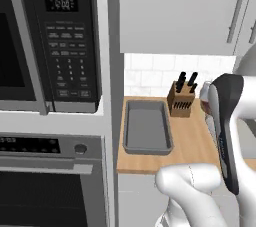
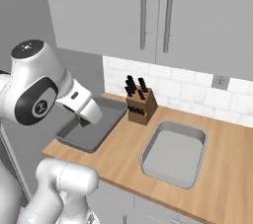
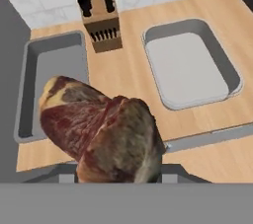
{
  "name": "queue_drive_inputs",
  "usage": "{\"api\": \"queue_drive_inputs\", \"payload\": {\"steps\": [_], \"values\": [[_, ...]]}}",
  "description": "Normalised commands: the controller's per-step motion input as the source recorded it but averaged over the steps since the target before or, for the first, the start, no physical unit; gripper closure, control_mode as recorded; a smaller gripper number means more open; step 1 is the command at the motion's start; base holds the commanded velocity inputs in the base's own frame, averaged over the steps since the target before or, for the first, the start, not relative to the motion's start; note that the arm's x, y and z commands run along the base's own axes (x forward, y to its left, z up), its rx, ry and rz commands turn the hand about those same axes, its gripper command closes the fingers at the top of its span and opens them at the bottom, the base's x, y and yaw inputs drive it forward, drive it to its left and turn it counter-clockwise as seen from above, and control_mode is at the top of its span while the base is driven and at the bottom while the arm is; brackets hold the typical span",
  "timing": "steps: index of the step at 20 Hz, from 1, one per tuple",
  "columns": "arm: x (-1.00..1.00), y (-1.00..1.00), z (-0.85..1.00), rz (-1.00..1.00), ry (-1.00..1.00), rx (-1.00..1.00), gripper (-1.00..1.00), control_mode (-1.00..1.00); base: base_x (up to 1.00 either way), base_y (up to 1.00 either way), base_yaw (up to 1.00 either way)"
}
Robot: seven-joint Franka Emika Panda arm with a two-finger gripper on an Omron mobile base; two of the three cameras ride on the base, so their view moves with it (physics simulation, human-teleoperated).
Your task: Place one tomato and one steak in each tupperware on the nearby counter, to pack two identical lunches.
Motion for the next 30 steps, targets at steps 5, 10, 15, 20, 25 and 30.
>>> {"api": "queue_drive_inputs", "payload": {"steps": [5, 10, 15, 20, 25, 30], "values": [[0.05, 0.00, -0.13, 0.08, 0.00, 0.00, 1.00, -1.00, 0.28, -0.10, 0.38], [0.49, 0.02, -0.62, 0.30, 0.00, 0.00, 1.00, -1.00, 0.00, 0.00, 0.00], [0.76, 0.21, -0.67, 0.25, 0.00, 0.00, 1.00, -1.00, 0.00, 0.00, 0.00], [0.89, 0.34, -0.43, 0.14, 0.00, 0.02, 1.00, -1.00, 0.00, 0.00, 0.00], [0.92, 0.23, -0.28, 0.09, 0.03, 0.01, 1.00, -1.00, 0.00, 0.00, 0.00], [0.74, 0.00, -0.37, 0.10, 0.00, 0.00, 1.00, -1.00, 0.00, 0.00, 0.00]]}}
